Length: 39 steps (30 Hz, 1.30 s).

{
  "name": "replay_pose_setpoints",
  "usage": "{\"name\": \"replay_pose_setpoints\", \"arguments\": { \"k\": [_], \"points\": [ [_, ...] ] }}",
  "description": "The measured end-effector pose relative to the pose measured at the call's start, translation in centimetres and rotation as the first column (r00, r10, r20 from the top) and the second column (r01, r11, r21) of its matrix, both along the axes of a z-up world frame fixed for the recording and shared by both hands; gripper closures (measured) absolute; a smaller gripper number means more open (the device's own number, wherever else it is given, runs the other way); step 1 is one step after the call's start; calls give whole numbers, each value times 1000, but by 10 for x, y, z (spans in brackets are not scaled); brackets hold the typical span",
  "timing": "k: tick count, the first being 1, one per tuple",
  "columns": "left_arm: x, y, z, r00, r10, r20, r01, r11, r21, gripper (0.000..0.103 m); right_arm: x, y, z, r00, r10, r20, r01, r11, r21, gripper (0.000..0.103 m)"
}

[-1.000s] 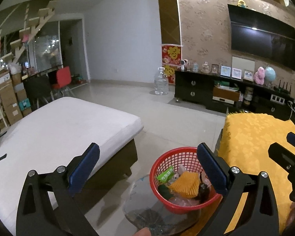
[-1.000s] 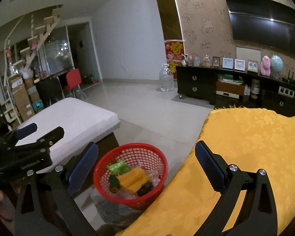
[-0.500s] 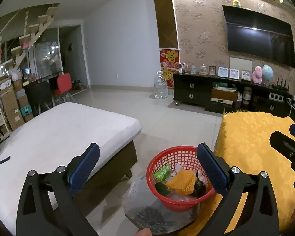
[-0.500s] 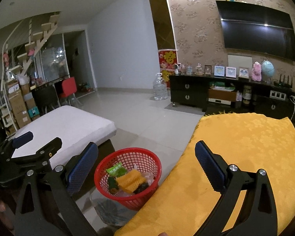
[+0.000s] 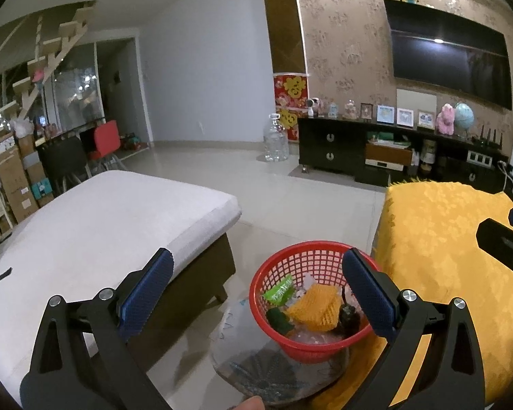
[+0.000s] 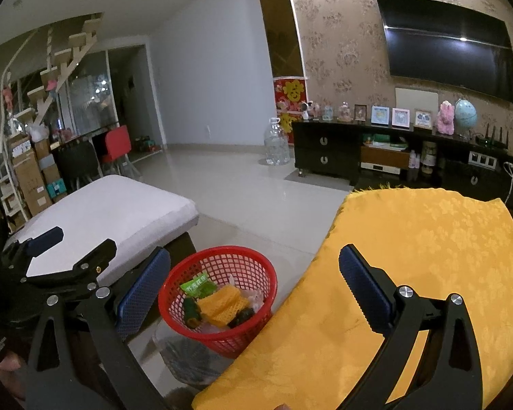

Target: Collect trash

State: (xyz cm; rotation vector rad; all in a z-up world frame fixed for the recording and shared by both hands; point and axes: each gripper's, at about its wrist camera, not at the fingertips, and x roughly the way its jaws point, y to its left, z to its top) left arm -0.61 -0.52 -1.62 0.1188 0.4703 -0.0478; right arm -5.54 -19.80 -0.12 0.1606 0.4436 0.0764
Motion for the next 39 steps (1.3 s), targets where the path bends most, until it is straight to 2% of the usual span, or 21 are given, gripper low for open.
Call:
{"name": "replay_pose_setpoints", "arguments": {
  "k": [20, 39],
  "points": [
    [3, 0, -6, 1000, -22, -17, 22, 1000, 2, 8, 12, 1, -14, 999, 4, -46, -4, 1000, -7, 7],
    [4, -4, -8, 999, -33, -23, 33, 999, 1, 8, 12, -1, -14, 999, 5, -50, -5, 1000, -1, 7]
  ]
}}
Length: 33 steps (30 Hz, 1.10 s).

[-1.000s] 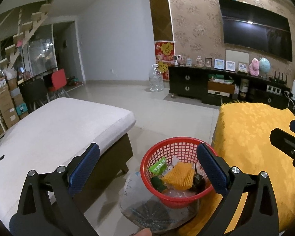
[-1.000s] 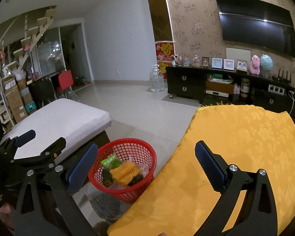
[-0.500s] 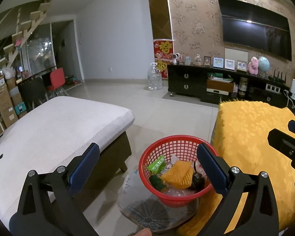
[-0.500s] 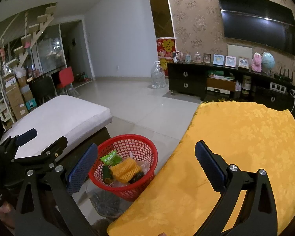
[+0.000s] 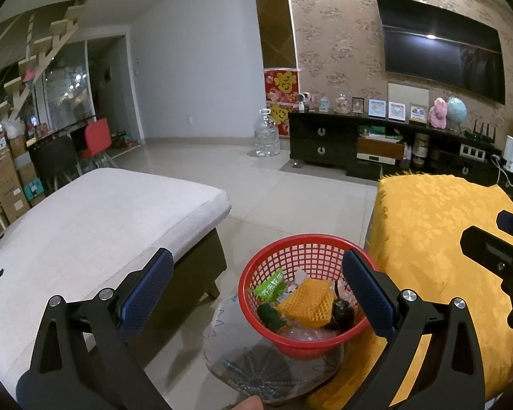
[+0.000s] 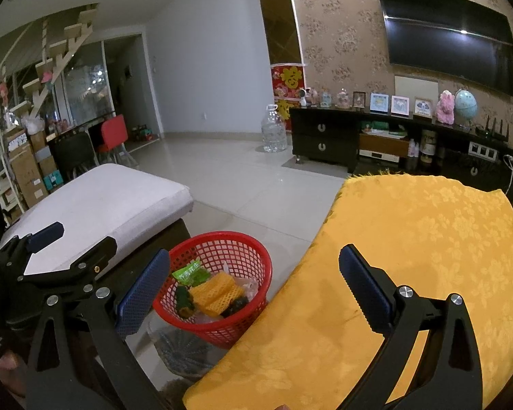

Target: Collect trash

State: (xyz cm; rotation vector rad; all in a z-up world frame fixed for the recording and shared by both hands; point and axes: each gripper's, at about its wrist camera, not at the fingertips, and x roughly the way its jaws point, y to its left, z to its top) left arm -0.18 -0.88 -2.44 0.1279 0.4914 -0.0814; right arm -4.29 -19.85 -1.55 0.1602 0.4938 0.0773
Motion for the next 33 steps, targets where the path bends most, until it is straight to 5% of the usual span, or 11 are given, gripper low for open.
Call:
{"name": "replay_pose_setpoints", "arguments": {
  "k": [33],
  "points": [
    [3, 1, 5, 1000, -6, 4, 6, 1000, 17, 8, 3, -5, -5, 1000, 2, -12, -2, 1000, 8, 7]
  ]
}}
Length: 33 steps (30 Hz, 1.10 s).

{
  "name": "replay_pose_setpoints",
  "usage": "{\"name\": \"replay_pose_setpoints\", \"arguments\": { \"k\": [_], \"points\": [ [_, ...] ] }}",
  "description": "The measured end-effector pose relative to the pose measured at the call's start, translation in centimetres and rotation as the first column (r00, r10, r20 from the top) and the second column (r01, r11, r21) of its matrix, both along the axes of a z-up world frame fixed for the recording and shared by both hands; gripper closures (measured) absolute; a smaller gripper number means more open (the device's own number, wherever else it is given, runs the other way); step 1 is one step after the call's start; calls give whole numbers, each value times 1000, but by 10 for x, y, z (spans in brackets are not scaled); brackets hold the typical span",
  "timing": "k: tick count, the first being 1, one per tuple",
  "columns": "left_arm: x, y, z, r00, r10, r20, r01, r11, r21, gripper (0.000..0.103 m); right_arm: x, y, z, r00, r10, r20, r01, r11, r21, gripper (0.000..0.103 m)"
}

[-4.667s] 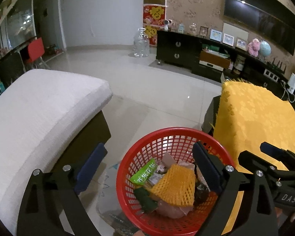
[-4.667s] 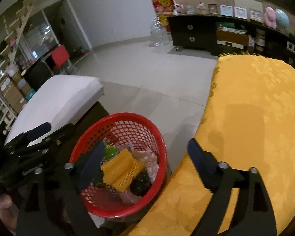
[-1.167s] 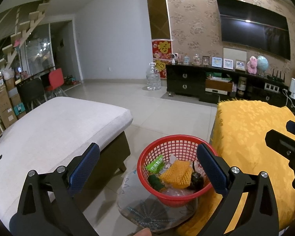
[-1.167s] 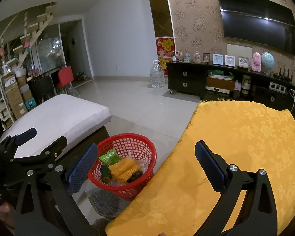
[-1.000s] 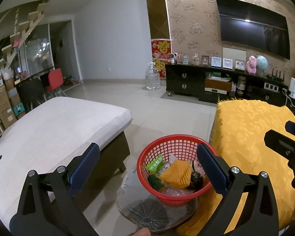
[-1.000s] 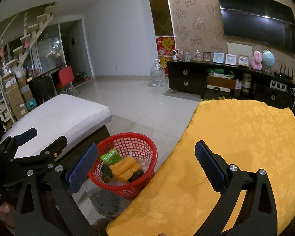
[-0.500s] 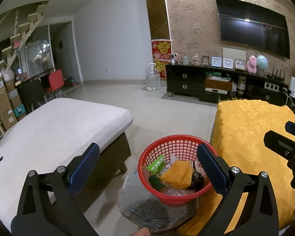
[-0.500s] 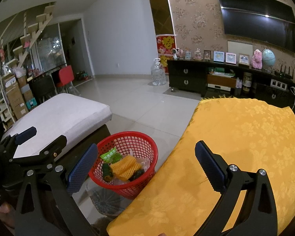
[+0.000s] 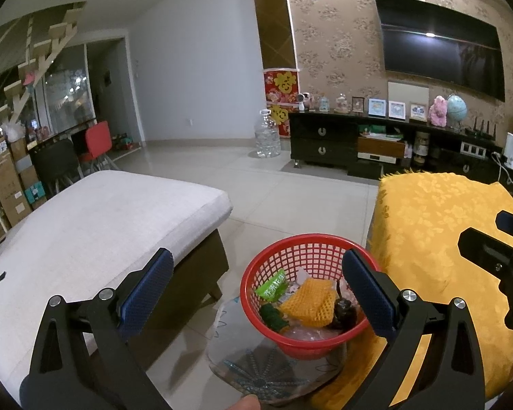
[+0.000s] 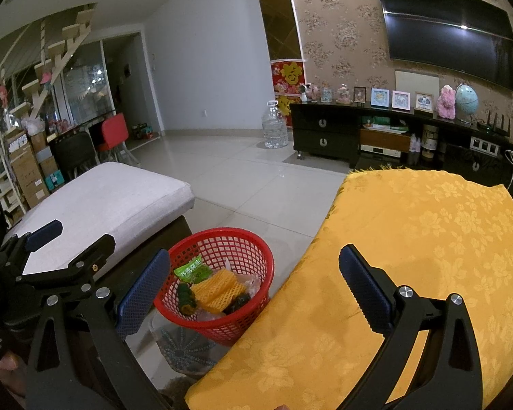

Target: Collect trash

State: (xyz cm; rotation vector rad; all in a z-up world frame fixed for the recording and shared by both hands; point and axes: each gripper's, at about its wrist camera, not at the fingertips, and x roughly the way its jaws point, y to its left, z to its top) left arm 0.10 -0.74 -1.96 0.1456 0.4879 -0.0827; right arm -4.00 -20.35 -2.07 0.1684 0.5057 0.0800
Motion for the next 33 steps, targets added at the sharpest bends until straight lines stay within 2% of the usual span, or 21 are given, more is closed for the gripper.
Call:
{"name": "replay_pose_setpoints", "arguments": {
  "k": [15, 21, 26, 29, 33],
  "points": [
    [0, 0, 0, 1000, -2, -3, 2, 1000, -5, 8, -4, 2, -11, 1000, 2, -11, -2, 1000, 4, 7],
    [1, 2, -5, 1000, -15, -13, 14, 999, -29, 8, -3, 1, -10, 1000, 3, -14, -3, 1000, 5, 7],
    [4, 2, -8, 998, -28, -51, 25, 998, -55, 8, -4, 0, -18, 999, -5, -35, 6, 1000, 20, 7],
    [9, 1, -11, 995, -46, -88, 39, 996, -80, 8, -8, -11, -22, 998, -26, -52, 29, 999, 41, 7],
    [12, 0, -13, 989, -67, -129, 50, 990, -134, 8, -17, -59, -35, 986, -136, -100, 142, 988, 56, 7]
  ]
}}
